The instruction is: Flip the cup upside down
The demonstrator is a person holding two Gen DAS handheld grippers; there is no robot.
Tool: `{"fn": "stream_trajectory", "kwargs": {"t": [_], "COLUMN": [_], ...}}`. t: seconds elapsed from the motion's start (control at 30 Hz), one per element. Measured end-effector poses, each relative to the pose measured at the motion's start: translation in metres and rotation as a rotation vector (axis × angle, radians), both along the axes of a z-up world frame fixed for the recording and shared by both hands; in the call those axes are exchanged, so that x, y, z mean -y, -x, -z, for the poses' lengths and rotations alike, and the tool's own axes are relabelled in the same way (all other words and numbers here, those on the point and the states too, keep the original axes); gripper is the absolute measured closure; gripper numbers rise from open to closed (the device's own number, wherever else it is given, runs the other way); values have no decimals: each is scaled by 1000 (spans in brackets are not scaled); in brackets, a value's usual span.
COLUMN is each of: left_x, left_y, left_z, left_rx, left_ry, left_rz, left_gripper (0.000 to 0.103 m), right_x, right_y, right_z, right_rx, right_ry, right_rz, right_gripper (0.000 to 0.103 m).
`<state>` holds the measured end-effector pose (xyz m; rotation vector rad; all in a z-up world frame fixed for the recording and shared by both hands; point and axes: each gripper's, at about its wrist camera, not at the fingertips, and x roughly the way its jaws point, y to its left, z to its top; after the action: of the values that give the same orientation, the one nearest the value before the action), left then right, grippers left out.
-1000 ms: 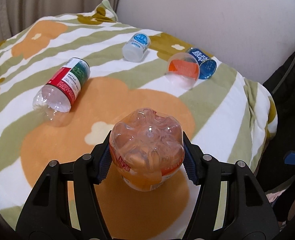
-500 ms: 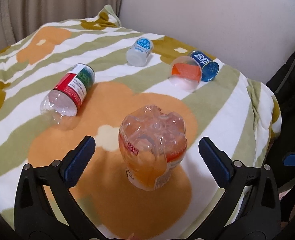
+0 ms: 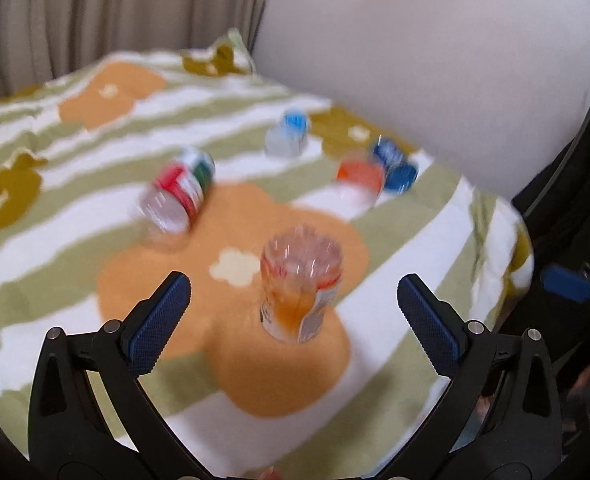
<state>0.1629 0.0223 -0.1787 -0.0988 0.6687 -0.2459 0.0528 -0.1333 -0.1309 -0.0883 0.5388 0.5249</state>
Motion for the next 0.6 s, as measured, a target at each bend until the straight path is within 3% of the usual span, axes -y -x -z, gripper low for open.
{"fn": "stream_trajectory", "kwargs": {"t": [0.17,0.27,0.33,0.43,0.6], "left_x": [-11,-18,-19,-14,-9], "left_y": [44,77,94,115,133], "left_z": [-81,-117,-131,-148,-158], "left_rx": [182,283,326,378,416], "left_ry": [-51,-8,5,-53,-91], "left_rz": [-102,-149,-154,-175,-166], "left_gripper": [0,0,0,0,0], "right_x": [-4,-7,-4,4,13], "right_y": [19,35,42,49,55], "right_z": [-68,-107,-123,-134,-133], "right_rx": [250,377,400,400,379], "right_ry": [87,101,79,56,59], "right_rz": [161,278,334,405,489], "right_gripper": [1,1,1,1,1]}}
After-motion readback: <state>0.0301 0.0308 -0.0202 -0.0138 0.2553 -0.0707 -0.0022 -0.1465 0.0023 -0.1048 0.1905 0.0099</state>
